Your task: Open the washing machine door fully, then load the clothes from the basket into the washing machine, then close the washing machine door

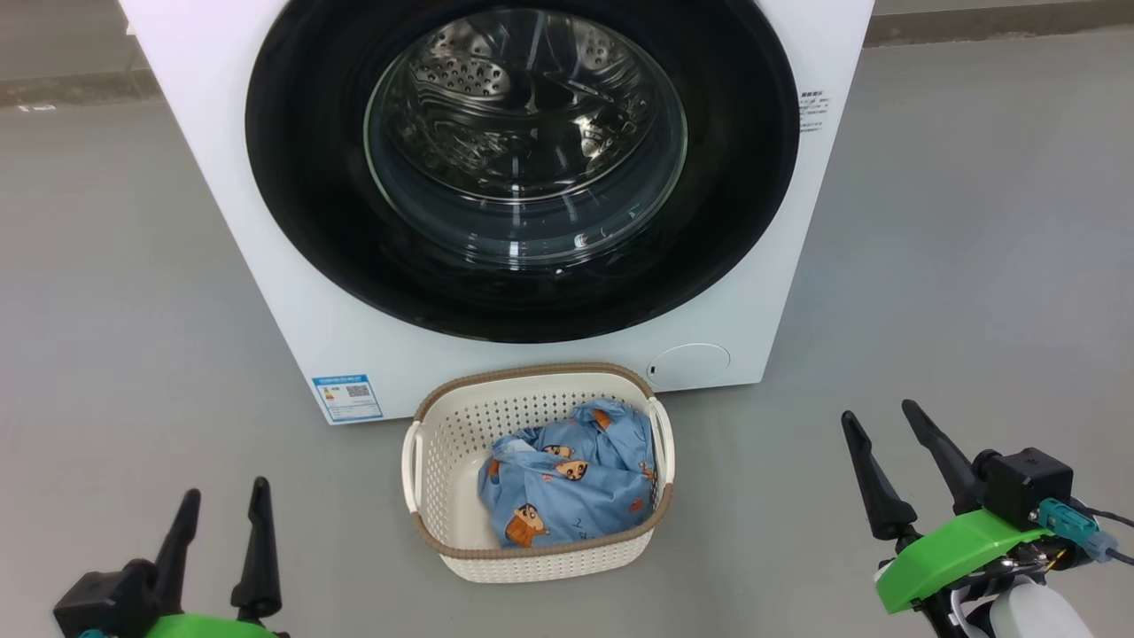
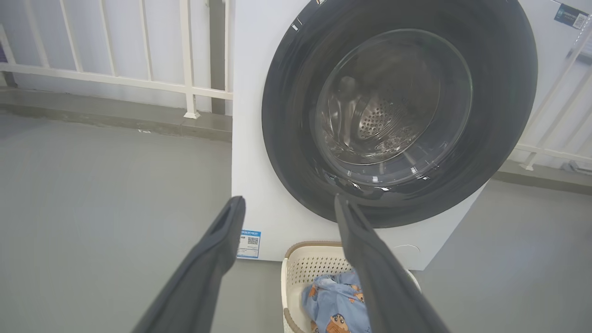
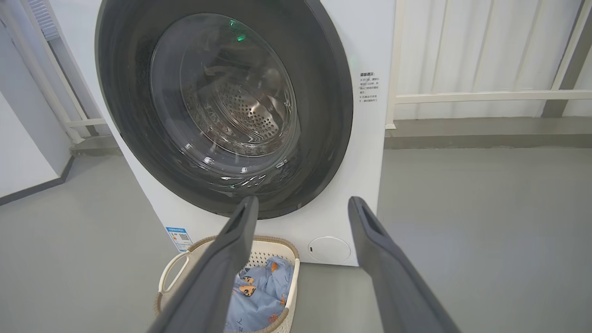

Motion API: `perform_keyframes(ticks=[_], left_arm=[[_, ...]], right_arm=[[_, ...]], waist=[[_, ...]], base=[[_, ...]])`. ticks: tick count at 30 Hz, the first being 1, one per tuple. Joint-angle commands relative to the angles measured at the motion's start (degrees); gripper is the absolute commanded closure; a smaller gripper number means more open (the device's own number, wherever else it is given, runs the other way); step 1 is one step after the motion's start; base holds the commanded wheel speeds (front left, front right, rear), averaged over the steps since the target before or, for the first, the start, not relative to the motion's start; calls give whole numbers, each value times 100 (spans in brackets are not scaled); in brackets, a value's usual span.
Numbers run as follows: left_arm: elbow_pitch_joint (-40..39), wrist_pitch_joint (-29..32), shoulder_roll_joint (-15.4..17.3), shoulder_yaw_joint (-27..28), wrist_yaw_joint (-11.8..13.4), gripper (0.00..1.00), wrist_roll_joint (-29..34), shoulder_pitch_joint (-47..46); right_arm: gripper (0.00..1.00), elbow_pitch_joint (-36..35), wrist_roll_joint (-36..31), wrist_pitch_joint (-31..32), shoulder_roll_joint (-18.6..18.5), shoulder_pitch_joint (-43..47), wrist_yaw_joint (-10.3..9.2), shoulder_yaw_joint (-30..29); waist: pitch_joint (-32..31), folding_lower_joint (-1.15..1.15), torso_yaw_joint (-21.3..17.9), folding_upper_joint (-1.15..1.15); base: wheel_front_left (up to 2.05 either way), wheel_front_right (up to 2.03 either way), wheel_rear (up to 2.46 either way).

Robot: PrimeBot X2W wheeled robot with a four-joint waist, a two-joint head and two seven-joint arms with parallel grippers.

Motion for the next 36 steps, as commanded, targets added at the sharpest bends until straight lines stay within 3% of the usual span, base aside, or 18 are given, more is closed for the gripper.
perform_keyframes(ticks=[1,14,36], left_arm=[[-185,-76,85,206,-11,0,162,-130],[-182,-312,34,377,-17,0,1052,-127],[-38,-315,-20,473,-17,0,1177,-115]], right_arm=[[0,-144,-134,-83,-51,-222,-6,103],[0,-91,-947,-317,-39,-327,-6,11],[0,209,-486,-320,92,-288,-6,-162]], waist=[[0,0,-2,0],[-1,0,-14,0],[1,0,-46,0]], base=[[0,0,0],[0,0,0],[0,0,0]])
